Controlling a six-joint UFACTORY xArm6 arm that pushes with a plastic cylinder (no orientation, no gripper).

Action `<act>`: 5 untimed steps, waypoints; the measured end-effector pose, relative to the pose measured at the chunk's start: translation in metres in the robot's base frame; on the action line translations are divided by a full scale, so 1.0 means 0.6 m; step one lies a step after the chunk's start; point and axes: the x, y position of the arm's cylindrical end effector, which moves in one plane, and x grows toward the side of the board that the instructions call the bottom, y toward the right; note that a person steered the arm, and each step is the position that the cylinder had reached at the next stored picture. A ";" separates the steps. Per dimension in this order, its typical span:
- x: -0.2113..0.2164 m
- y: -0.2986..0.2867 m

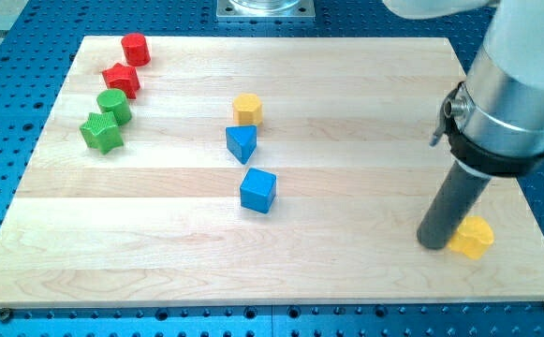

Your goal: Move the blue cube into the heart

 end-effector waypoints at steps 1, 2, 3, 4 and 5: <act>0.008 -0.144; -0.011 -0.415; -0.086 -0.467; -0.095 -0.323; -0.125 -0.299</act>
